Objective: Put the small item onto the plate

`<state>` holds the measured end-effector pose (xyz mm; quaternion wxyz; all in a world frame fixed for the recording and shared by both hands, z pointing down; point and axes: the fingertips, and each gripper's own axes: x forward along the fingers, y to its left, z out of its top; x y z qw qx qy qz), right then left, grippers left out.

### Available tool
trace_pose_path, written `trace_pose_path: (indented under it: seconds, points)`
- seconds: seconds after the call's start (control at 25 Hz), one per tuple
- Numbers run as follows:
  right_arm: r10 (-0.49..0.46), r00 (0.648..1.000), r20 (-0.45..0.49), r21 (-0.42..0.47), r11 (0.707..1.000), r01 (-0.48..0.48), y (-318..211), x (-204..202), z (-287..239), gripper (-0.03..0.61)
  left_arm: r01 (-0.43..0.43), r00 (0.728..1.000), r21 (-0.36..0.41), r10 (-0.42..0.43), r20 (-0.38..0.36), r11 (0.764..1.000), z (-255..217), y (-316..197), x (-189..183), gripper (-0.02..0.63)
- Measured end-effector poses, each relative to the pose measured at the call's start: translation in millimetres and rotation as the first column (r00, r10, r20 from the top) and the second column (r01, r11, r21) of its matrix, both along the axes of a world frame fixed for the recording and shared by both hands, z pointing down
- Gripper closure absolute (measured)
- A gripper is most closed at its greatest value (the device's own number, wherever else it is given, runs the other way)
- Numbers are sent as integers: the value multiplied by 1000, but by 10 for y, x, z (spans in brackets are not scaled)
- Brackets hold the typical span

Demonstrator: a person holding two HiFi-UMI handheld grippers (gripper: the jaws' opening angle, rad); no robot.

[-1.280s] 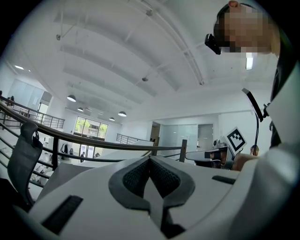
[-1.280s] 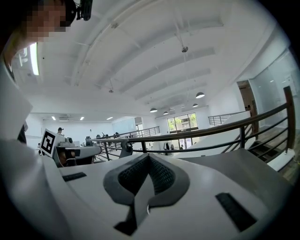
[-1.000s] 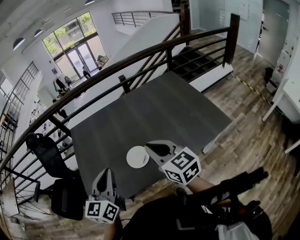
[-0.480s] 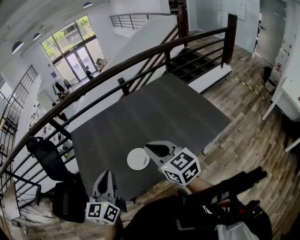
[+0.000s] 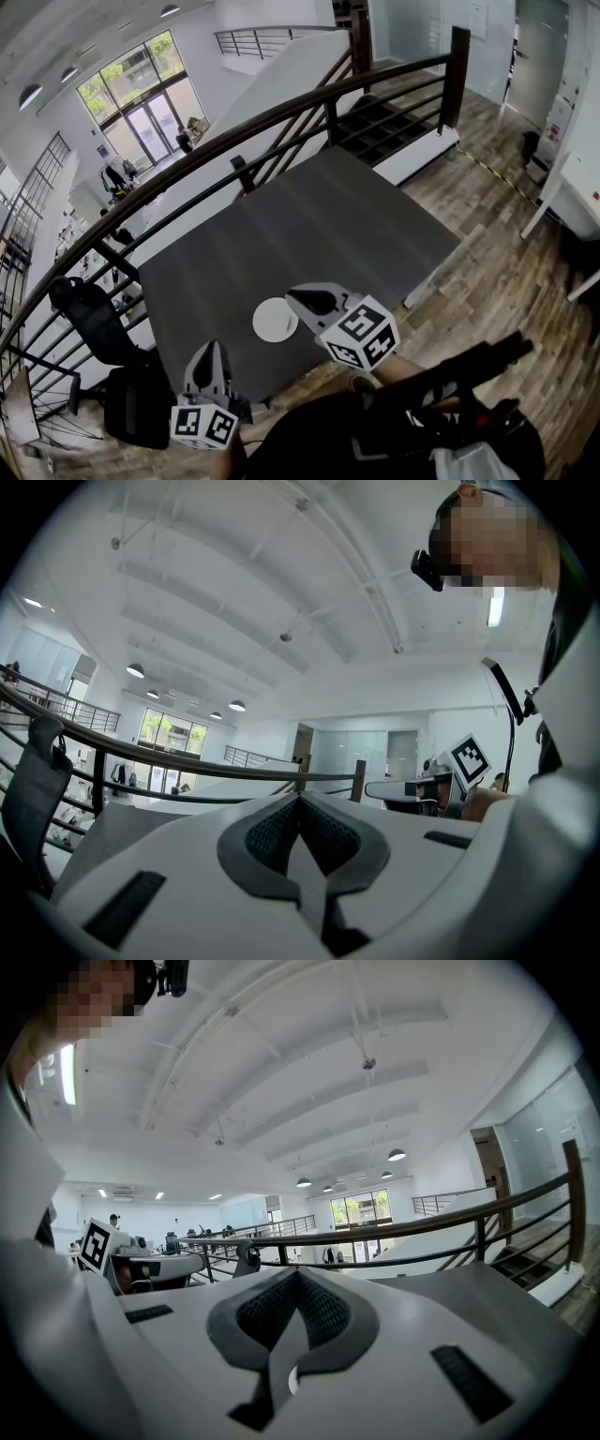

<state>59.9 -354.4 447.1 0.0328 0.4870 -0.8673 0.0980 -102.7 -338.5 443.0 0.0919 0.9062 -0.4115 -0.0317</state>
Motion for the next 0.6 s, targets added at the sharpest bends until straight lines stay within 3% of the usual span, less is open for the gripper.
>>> trace_pose_path:
  seconds: [0.6]
  points:
    - [0,1000,12,-2,1000,0,-117,17,-38,577,14,1000,-4,-14,8,1000,-3,-154,-22,609]
